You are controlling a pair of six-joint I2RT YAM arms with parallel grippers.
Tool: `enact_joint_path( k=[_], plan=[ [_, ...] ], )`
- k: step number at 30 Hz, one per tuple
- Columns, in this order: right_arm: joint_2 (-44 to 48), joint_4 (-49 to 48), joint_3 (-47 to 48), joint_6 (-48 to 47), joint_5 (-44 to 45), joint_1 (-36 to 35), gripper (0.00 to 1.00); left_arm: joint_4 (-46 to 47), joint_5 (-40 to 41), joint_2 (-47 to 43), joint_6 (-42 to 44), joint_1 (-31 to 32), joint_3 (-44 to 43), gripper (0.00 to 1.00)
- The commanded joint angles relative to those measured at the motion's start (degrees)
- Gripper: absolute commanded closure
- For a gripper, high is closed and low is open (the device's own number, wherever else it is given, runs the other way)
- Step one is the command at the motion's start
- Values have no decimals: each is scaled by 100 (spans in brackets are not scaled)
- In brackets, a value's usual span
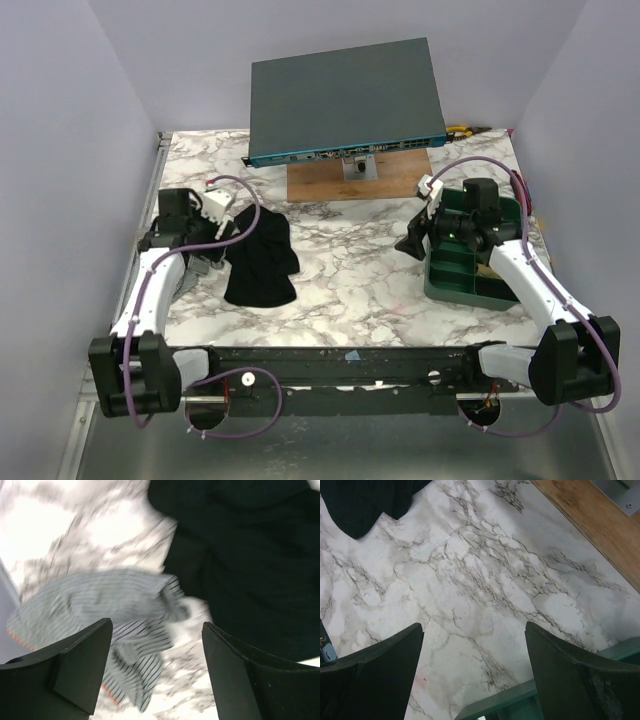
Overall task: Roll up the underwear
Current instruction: Move the underwear to the corner of the board, then move the underwear to the center of the board.
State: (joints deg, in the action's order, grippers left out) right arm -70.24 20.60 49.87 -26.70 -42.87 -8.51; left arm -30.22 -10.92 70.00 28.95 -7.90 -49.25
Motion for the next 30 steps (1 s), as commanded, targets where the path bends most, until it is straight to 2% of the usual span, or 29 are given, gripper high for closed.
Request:
enact_joint_path(
  k=[1, 3, 8, 14, 23, 25, 30],
  plan=[
    [-27, -30, 41, 94, 94, -96, 14, -38, -727, -690, -83, 1238, 273, 22],
    [-17, -21, 42, 95, 120, -111, 14, 27, -596, -776, 33, 1858, 510, 22],
    [44, -15, -29, 45, 147, -122, 14, -311, -396, -741, 542, 2832, 926, 27],
    [-51, -39, -37, 25, 157, -131, 14, -180, -197, -517, 342, 3985, 1173, 29],
    [-62, -21, -91, -11, 226, -137, 14, 220, 108, 795, 275, 4877, 853, 41],
    [-55, -21, -98, -11, 227, -142, 14, 333, 133, 996, 228, 4947, 810, 48],
    [-67, -21, -91, 7, 200, -140, 14, 385, 51, 1269, 137, 5024, 594, 81]
  ],
)
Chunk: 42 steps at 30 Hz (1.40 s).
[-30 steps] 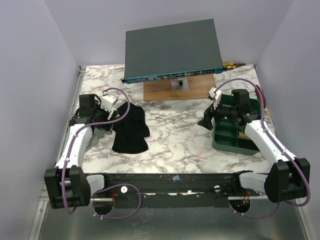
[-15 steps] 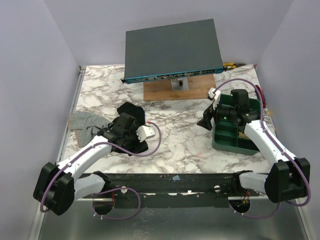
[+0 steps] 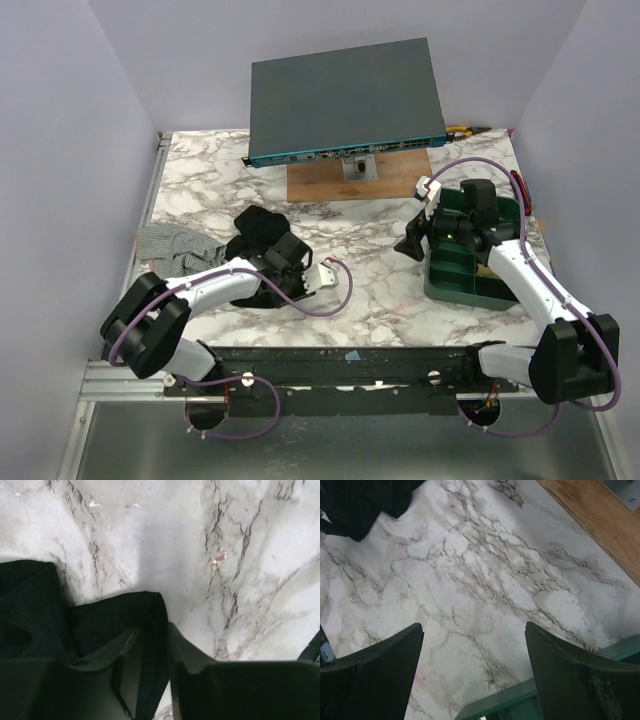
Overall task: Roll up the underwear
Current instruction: Move the underwear to the center of the board.
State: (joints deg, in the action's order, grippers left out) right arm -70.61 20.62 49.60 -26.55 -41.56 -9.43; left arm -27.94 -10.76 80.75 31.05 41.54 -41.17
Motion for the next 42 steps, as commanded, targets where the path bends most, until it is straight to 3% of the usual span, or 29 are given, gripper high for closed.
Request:
enact_joint_path(
  k=[1, 2, 3, 7, 14, 15, 18, 21, 24, 30, 35, 42],
  plan=[
    [-33, -23, -65, 8, 57, -50, 14, 103, -49, 205, -68, 83, -292, 88],
    [-45, -23, -56, 11, 45, -50, 14, 30, -154, 215, -54, 91, -409, 97],
    [-55, -23, -41, 17, 36, -48, 14, -47, -233, 247, -28, 106, -564, 100],
    [-18, 64, 79, 84, 121, -50, 14, -432, -561, 643, -67, 266, -1482, 100],
    [326, 21, 214, 713, 1380, -39, 14, -660, -1151, 1646, -784, 703, -3456, 100],
    [344, 14, 231, 764, 1631, -41, 14, -660, -1215, 1809, -930, 730, -3669, 97],
    [404, 21, 234, 852, 2050, -41, 14, -494, -1311, 2061, -1346, 742, -4033, 55],
    [466, 53, 217, 905, 2069, -30, 14, -264, -1224, 1916, -1426, 742, -3840, 33],
    [440, 168, 251, 786, 1772, -31, 14, 3, -984, 1442, -1303, 680, -3236, 22],
    [165, 975, 283, -98, 294, -179, 16, 194, -750, 88, -630, 408, -1571, 21],
    [152, 906, -102, -508, 1050, -1686, 18, -8, -1160, -941, -663, -469, -520, 24],
    [-370, 575, -210, -354, 1549, -3495, 20, -441, -1106, -2301, -641, -1724, 22, 23]
  ],
)
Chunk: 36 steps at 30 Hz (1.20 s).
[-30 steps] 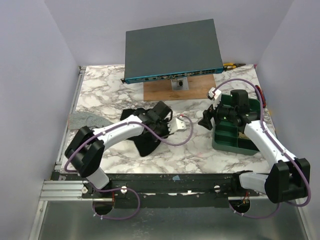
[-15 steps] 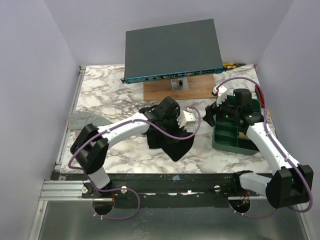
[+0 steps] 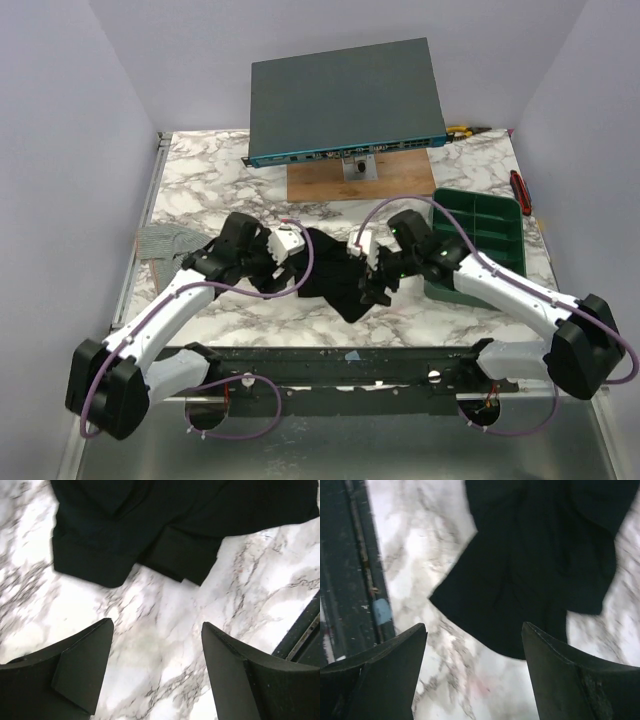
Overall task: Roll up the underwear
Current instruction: Move the underwear to the center of the board, then flatten out the underwear at the center of the board.
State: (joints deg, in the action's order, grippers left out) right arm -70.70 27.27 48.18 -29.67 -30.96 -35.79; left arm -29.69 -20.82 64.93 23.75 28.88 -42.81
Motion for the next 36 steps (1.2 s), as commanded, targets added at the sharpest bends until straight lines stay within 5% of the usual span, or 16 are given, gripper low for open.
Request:
enact_joint_path(
  k=[1, 6, 22, 29, 34, 36],
  plan=[
    [-488, -168, -95, -8, 655, -1127, 20, -301, -77, -874, 63, -549, 206, 23],
    [-1154, -499, -143, 13, 787, -1775, 22, -383, 76, -1345, -78, -907, 263, 23],
    [-2014, -803, -5, 275, 1323, -1984, 31, -355, 264, -1455, 20, -1148, 100, 23],
    [-2095, -934, -63, 521, 1677, -1984, 58, -203, 238, -1456, -43, -1166, 218, 22],
    [-2030, -835, 35, 620, 1960, -1984, 98, -63, 121, -1458, -43, -1166, 416, 22],
    [-1897, -737, 114, 653, 2053, -1978, 99, -37, 58, -1448, 55, -1166, 498, 22]
  ],
)
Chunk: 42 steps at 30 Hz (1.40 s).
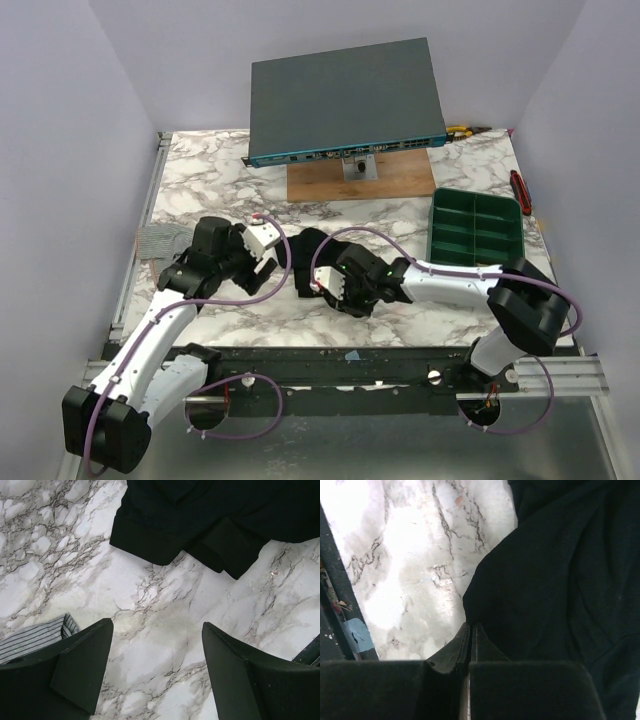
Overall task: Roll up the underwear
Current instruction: Flatten out the underwear at the center of the board.
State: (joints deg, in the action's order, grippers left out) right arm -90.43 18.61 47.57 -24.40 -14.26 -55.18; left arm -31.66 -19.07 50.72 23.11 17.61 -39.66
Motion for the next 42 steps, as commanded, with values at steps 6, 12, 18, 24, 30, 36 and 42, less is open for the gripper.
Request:
enact_joint_path(
  k=[6, 12, 18, 24, 30, 36, 42],
  plan=[
    [821, 1025, 831, -25, 489, 54, 99, 307, -207, 16, 388, -38, 253, 22],
    [1347, 2031, 1727, -327, 762, 179, 99, 454, -614, 262, 470, -29, 19, 22],
    [1492, 2058, 1706, -308, 772, 533, 99, 617, -1003, 920, 460, 132, -278, 21],
    [1522, 1805, 1397, -132, 423, 933, 99, 782, -1585, 1632, 216, 258, -642, 21],
    [1312, 1667, 1308, 63, 94, 1294, 99, 836, -1980, 2274, 154, 730, -869, 21],
    [1153, 1528, 1342, 333, -471, 1732, 99, 998, -2609, 2920, -349, 1012, -1191, 23],
    [1241, 1515, 1395, 462, -854, 2107, 99, 1096, -3048, 3348, -1153, 1043, -1423, 24]
  ],
)
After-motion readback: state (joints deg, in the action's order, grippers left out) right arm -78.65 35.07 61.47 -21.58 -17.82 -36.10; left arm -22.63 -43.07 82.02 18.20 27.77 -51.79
